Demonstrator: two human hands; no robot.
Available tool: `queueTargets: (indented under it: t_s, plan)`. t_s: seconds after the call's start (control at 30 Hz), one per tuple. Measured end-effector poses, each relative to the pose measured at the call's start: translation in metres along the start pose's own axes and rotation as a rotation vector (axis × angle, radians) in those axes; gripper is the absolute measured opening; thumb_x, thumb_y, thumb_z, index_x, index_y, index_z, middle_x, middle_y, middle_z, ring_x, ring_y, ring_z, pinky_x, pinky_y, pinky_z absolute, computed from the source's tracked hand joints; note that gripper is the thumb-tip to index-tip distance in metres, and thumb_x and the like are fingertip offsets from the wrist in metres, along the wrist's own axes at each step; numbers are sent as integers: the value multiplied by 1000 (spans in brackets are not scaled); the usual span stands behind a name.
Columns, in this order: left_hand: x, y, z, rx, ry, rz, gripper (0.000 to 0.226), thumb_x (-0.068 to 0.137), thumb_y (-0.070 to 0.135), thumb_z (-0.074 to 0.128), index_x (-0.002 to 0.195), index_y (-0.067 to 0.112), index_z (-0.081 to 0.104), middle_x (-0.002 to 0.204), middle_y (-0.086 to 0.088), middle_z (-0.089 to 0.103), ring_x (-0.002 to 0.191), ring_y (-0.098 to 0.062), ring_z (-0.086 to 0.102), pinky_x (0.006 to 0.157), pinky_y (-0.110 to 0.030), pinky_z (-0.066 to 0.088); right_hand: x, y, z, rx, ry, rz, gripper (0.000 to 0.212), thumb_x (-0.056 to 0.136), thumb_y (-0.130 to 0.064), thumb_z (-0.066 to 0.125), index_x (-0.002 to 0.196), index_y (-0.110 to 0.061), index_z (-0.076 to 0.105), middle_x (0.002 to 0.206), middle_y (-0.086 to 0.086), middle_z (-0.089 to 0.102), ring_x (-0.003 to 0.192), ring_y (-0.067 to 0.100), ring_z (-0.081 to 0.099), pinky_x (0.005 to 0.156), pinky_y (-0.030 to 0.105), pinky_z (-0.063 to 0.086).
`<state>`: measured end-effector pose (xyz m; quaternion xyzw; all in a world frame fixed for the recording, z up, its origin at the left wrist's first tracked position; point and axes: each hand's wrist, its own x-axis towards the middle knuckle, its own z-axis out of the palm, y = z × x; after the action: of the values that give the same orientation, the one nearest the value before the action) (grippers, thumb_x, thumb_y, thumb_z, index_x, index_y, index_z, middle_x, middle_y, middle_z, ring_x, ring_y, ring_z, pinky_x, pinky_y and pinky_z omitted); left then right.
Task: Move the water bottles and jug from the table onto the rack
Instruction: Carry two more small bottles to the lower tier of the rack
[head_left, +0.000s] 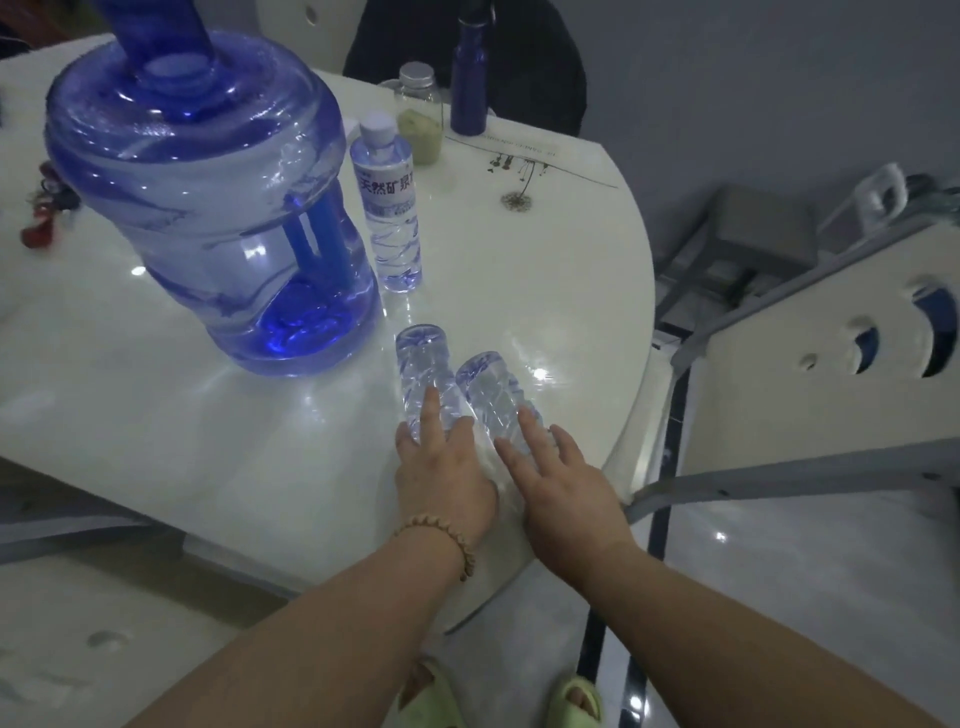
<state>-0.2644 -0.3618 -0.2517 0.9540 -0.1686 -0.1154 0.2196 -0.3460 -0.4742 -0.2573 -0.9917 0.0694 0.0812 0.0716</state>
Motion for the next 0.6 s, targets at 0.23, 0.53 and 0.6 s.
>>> queueTargets:
  t_s: [0.23,0.53,0.6]
  plan:
    - [-29,56,-16,-43,73,160,66,74,17,64,135,26,40,156,1,-1,137,-32,13,109,-37,31,-46,37,-48,-68,82,70,82,84,-14,57,147,-27,6,159,2,-9,141,36,12,93,43,46]
    - [-76,264,-51,-39,354,566,69,75,20,70,136,23,37,155,-8,11,142,-31,6,113,-41,8,-145,153,-172,-105,472,246,76,87,-16,50,149,-23,7,159,5,-5,142,34,11,106,45,37]
    - [-104,323,-46,34,424,710,73,71,18,72,136,20,39,151,-12,24,141,-33,13,115,-48,16,-187,193,-197,-105,535,295,77,85,-15,50,150,-22,9,159,6,-7,142,33,7,107,45,35]
